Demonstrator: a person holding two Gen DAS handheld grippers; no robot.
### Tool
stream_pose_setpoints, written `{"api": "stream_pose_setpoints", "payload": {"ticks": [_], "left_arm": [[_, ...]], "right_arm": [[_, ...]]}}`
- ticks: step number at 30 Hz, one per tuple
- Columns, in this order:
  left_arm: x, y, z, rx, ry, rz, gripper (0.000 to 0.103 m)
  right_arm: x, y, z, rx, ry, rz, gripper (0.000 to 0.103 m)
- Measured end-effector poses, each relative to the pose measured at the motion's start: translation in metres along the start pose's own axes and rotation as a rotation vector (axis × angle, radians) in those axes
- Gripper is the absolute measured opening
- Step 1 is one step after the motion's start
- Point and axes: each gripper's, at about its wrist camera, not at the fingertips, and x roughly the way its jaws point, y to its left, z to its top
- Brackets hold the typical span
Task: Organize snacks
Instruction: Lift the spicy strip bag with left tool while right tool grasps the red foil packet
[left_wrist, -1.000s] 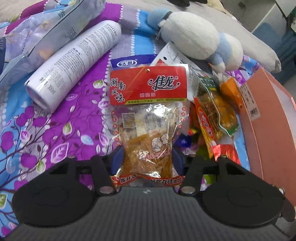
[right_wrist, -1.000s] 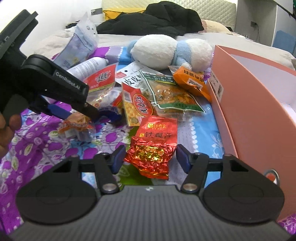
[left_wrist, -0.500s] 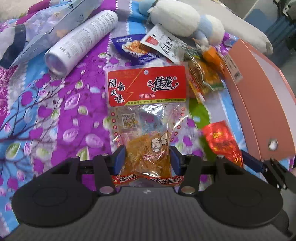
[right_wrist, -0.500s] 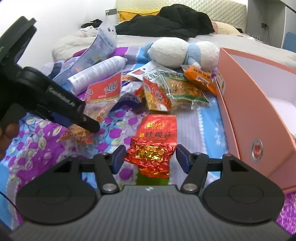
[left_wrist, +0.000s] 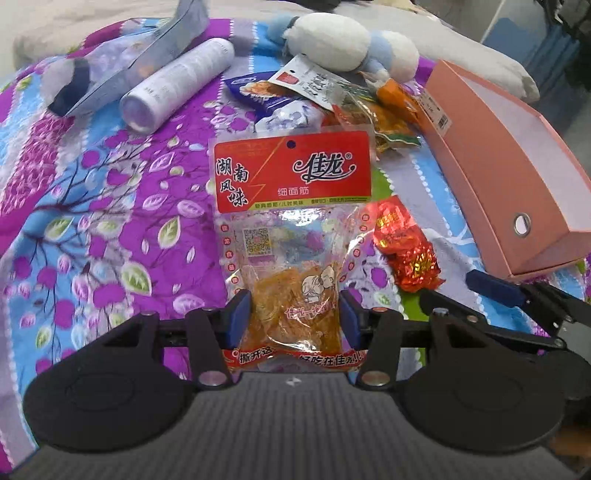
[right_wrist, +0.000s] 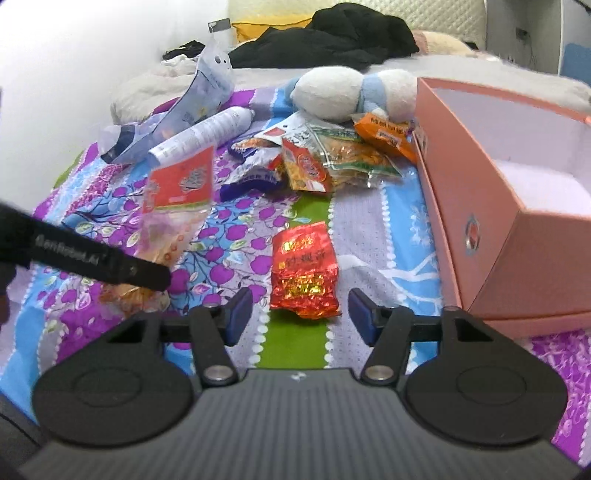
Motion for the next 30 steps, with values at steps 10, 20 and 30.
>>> {"api": "stream_pose_setpoints", "payload": {"ticks": [10, 20, 30], "left_arm": [[-0.004, 0.012, -0.015, -0.084, -0.043, 0.027, 0.092], [0.009, 0.008, -0.014, -0.049, -0.012, 0.040, 0.096], [0.029, 0.013, -0.017, -0.100, 0.003, 0.102, 0.094]], "right_arm": [[0.028, -0.001, -0.001, -0.038, -0.054, -0.009, 0.072], [0.032, -0.014, -0.005, -0.008, -0.018, -0.042, 0.056], [0.010, -0.019, -0.004, -0.014, -0.024, -0.059, 0.056]]}}
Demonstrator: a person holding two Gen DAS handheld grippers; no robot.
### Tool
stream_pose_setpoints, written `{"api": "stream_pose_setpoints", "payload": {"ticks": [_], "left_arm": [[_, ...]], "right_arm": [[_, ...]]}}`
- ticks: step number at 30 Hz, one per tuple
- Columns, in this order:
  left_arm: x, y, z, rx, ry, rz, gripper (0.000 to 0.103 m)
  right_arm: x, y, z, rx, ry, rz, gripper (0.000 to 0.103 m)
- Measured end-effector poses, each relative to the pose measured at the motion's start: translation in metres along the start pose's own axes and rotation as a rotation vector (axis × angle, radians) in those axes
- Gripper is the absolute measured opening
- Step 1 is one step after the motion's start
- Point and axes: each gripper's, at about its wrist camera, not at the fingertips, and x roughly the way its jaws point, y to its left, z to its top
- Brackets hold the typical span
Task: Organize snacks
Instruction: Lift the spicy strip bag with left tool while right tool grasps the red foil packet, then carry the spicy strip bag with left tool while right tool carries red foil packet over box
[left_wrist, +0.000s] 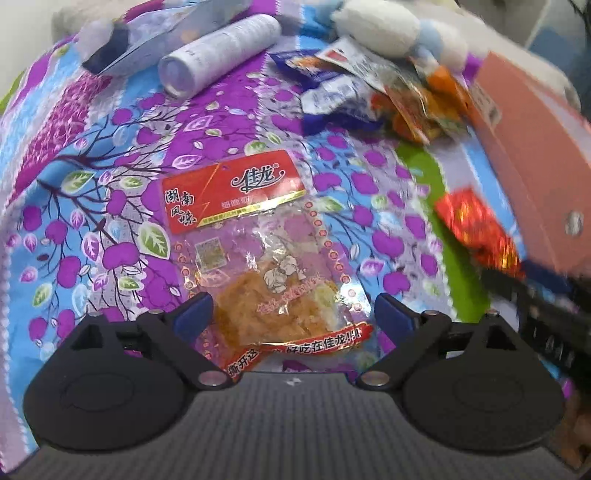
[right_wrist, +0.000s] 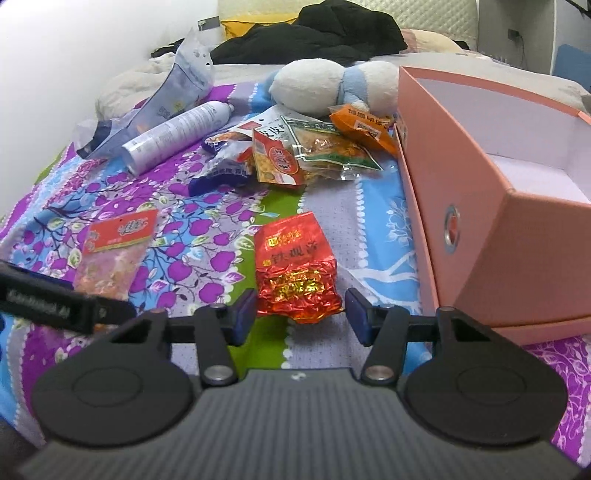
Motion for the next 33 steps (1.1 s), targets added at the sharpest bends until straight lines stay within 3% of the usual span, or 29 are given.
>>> {"api": "stream_pose_setpoints", "payload": {"ticks": [4, 9, 20, 33], "left_arm": [[-0.005, 0.005, 0.002, -0.027, -0.010, 0.012, 0.073], [-0.018, 0.013, 0.003, -0.076, -0.032, -0.003, 0.059], [-0.063, 0.013, 0.021, -0.150, -0.115, -0.062, 0.055], [-0.126, -0.034, 0.052, -0.104, -0.193, -0.133, 0.055]], "right_arm": [[-0.004, 0.000, -0.001, -0.004, 0.007, -0.006, 0.056], [-0.011, 0.002, 0.005, -0.011, 0.002, -0.009, 0.056], [-0.036, 0.007, 0.027, -0.031, -0.027, -0.013, 0.055], [-0.093, -0.005, 0.072, -0.007, -0.134, -0.025, 0.056]]}}
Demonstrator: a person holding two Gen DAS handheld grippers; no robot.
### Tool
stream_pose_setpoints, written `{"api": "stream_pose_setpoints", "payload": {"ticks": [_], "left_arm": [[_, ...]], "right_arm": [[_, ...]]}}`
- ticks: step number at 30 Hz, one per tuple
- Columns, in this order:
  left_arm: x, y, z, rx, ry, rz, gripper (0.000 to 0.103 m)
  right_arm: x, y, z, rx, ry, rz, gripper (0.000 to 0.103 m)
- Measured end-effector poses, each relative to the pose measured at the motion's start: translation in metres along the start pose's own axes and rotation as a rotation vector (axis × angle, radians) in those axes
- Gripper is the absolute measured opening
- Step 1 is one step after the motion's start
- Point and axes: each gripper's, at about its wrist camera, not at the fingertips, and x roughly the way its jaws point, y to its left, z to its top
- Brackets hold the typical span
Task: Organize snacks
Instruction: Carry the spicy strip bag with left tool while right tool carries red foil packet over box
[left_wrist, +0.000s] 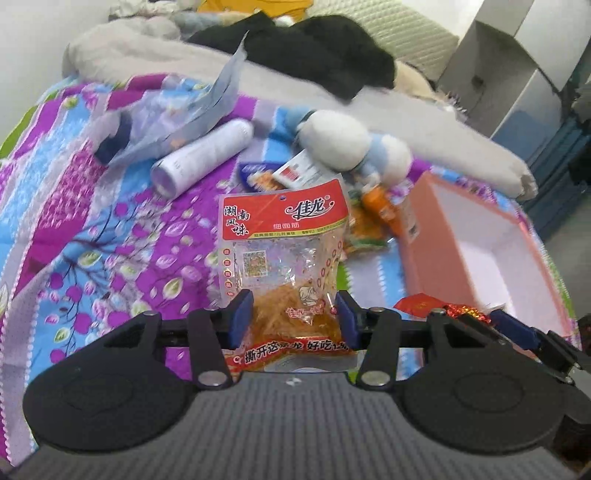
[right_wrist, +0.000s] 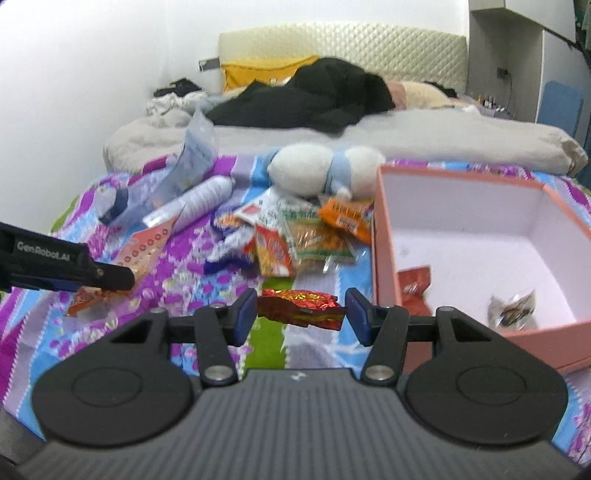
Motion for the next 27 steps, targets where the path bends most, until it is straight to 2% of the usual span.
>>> {"api": "stream_pose_setpoints", "payload": {"ticks": [18, 22, 27], "left_arm": [[-0.043, -0.117, 0.067, 0.071, -0.146, -0.151, 0.055], [-0.033, -0.146, 0.075, 0.090, -0.138, -0.183, 0.055], [-0.003, -0.183, 0.076, 0.114, -0.086, -0.225, 0.055]], "right_arm": [[-0.055, -0.062, 0.073, 0.033, -0.172, -0.084, 0.056], [-0.060, -0.085, 0.081, 0.045, -0.196, -0.123, 0.056], [-0.053, -0.120, 0.080, 0.083, -0.188, -0.176, 0.056]]}}
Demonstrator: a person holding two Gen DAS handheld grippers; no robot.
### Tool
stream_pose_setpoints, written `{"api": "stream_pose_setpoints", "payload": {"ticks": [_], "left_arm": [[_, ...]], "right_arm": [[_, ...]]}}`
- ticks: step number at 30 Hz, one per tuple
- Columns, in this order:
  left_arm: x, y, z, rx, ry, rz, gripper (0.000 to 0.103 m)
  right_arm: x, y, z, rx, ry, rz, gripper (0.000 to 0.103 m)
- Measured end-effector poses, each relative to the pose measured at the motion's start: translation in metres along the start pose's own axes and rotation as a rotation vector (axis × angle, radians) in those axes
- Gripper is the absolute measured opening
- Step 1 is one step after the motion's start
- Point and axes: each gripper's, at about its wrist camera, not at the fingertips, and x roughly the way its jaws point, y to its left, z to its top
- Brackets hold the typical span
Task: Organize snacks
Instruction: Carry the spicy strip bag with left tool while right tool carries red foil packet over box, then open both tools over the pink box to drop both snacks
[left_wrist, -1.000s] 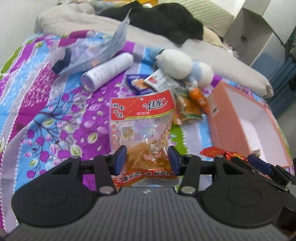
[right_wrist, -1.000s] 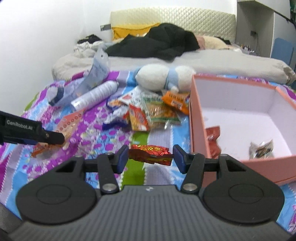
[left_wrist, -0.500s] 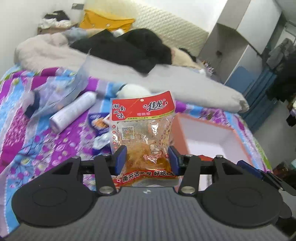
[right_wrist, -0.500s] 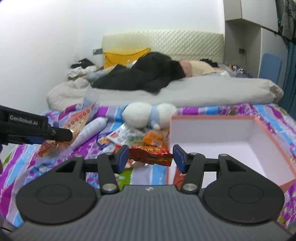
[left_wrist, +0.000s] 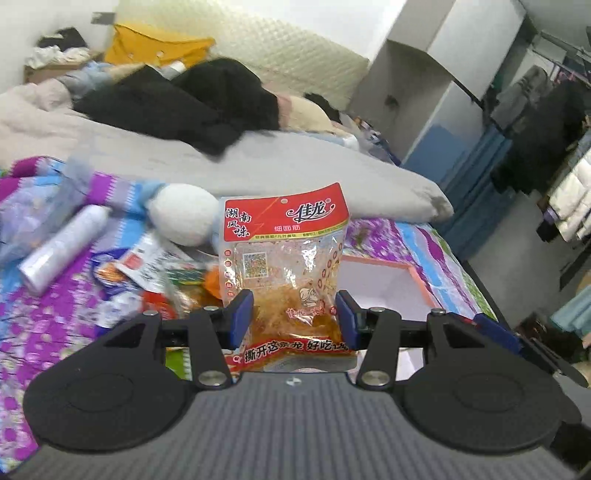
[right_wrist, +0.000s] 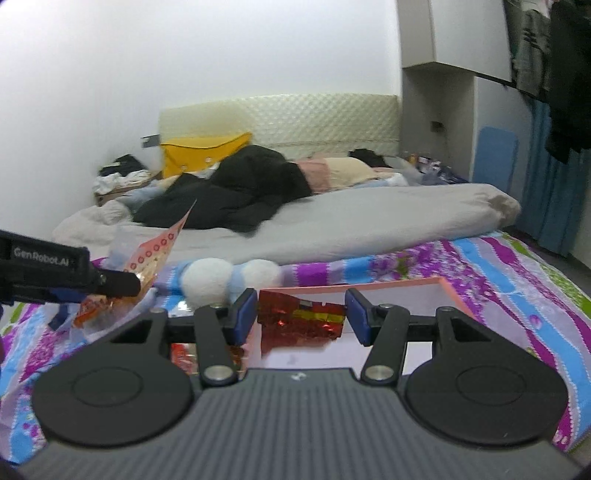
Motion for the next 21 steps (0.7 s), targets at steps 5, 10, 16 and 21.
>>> {"api": "stream_pose_setpoints", "payload": {"ticks": [5, 10, 16, 21], "left_arm": [[0.040, -0.025, -0.005, 0.033, 0.059, -0.014, 0.055], [0.084, -0.041, -0.012, 0.062, 0.124, -0.012, 0.055], [0.128, -0.053, -0.025, 0.119, 0.196, 0.007, 0.055], [0.158, -0.054, -0.035, 0.138, 0.250, 0.022, 0.056]], "right_arm": [[0.019, -0.026, -0.010, 0.020, 0.042, -0.032, 0.056], [0.044, -0.048, -0.026, 0.042, 0.101, -0.049, 0.056], [0.071, -0.068, -0.047, 0.067, 0.180, -0.068, 0.056], [0.092, -0.076, -0.067, 0.086, 0.249, -0.074, 0.056]]}}
